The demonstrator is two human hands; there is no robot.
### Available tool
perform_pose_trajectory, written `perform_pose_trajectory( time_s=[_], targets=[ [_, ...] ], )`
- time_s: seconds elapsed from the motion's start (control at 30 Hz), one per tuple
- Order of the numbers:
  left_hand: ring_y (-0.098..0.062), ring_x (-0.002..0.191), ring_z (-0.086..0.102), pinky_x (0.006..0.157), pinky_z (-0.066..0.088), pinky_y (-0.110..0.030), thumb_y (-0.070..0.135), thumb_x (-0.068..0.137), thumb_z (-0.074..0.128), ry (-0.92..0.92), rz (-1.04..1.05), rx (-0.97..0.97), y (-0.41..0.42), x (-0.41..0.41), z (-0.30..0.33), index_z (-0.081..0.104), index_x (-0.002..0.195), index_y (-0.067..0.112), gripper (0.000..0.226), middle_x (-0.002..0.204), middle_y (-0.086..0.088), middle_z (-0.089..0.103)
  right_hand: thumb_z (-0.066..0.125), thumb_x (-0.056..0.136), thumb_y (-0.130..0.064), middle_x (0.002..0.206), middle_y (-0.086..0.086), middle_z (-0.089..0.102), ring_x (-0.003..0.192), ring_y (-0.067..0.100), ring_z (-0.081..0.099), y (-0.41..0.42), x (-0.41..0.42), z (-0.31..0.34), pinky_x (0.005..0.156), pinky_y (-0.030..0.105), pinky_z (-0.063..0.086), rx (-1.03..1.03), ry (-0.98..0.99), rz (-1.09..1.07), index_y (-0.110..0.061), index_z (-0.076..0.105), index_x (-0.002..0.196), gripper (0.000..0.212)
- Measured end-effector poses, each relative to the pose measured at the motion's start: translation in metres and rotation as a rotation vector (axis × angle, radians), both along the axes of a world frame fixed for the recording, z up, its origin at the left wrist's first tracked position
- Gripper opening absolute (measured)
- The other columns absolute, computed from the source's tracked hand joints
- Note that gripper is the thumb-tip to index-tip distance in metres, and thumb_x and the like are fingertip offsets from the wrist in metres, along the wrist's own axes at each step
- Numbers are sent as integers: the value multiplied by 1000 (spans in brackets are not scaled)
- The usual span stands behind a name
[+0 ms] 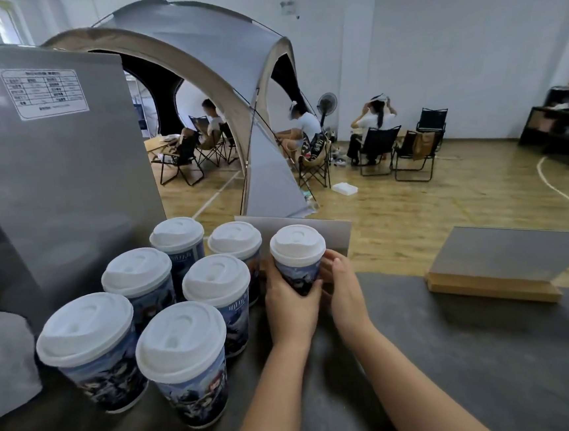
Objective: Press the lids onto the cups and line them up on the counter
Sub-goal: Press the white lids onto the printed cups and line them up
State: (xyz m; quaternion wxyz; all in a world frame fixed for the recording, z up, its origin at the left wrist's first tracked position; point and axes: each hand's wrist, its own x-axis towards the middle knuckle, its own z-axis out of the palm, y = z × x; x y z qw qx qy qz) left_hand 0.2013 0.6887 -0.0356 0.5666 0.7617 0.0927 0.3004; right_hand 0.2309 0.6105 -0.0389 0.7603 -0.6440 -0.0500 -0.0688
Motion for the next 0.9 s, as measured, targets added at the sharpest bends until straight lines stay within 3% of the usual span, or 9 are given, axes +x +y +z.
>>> perform_pose_trajectory(
  time_s=[0.1, 0.17, 0.27, 0.33, 0.43, 0.53, 0.67, 0.8, 0.9],
  targets=[
    [-20, 118, 58, 88, 39, -15, 17, 73, 84, 16, 22, 16, -1, 4, -3, 44, 137, 15, 75, 129, -5, 61, 37, 92, -43, 122, 6, 64, 117, 20, 60, 1, -4, -1, 103, 48, 47, -33, -12, -24, -25, 57, 118, 37],
    [-23, 126, 55, 97, 41, -22, 18, 68, 87, 41, 52, 27, -2, 6, -5, 41, 140, 12, 85, 135, -9, 58, 36, 92, -43, 121, 5, 65, 116, 19, 60, 1, -6, 0, 102, 49, 47, -52, -19, -26, -27, 58, 117, 37],
    [-25, 142, 39, 115, 34, -41, 15, 64, 88, 86, 61, 18, -3, 2, -7, 30, 149, 6, 104, 151, -14, 43, 34, 100, -35, 116, 7, 67, 107, 14, 64, -5, -10, 6, 94, 43, 50, -46, -26, -31, -24, 55, 118, 30],
    [-25, 144, 35, 117, 31, -42, 14, 66, 87, 121, 45, -3, -6, -9, -7, 27, 151, 4, 104, 154, -14, 38, 32, 105, -24, 113, 5, 67, 99, 9, 64, -15, -11, 6, 87, 38, 49, -42, -15, -57, -25, 54, 115, 25],
    [-23, 136, 45, 113, 37, -39, 17, 75, 82, 180, -3, -56, -7, -34, -12, 34, 148, 11, 87, 147, -7, 47, 35, 103, -28, 114, 4, 65, 105, 15, 60, -40, -17, 6, 89, 37, 47, -65, 1, -138, -31, 55, 109, 21],
    [-17, 125, 54, 109, 41, -39, 15, 84, 75, 203, -61, -207, -7, -57, -15, 47, 136, 19, 60, 137, -1, 56, 33, 105, -25, 109, 3, 65, 100, 17, 60, -77, -27, 8, 83, 33, 49, -78, 38, -188, -27, 55, 110, 23],
    [-3, 95, 63, 85, 45, -27, 10, 92, 65, 190, -183, -354, -32, -73, -2, 62, 112, 19, 22, 109, 2, 68, 32, 106, -27, 104, 8, 67, 92, 20, 62, -129, -45, 13, 81, 36, 51, -75, 91, -240, -21, 58, 110, 27],
    [-9, 93, 64, 80, 46, -21, 6, 93, 63, 194, -342, -348, -84, -75, 8, 66, 102, 19, 16, 100, 1, 70, 31, 106, -23, 94, 14, 68, 79, 21, 61, -181, -69, 13, 69, 29, 49, -25, 109, -316, -13, 61, 103, 32],
    [-12, 90, 62, 87, 50, -33, 4, 95, 59, 228, -482, -313, -134, -77, 9, 66, 105, 14, 17, 102, -4, 70, 31, 106, -21, 88, 11, 68, 71, 17, 61, -225, -95, 15, 61, 22, 46, -25, 116, -385, -10, 61, 104, 32]
  ],
)
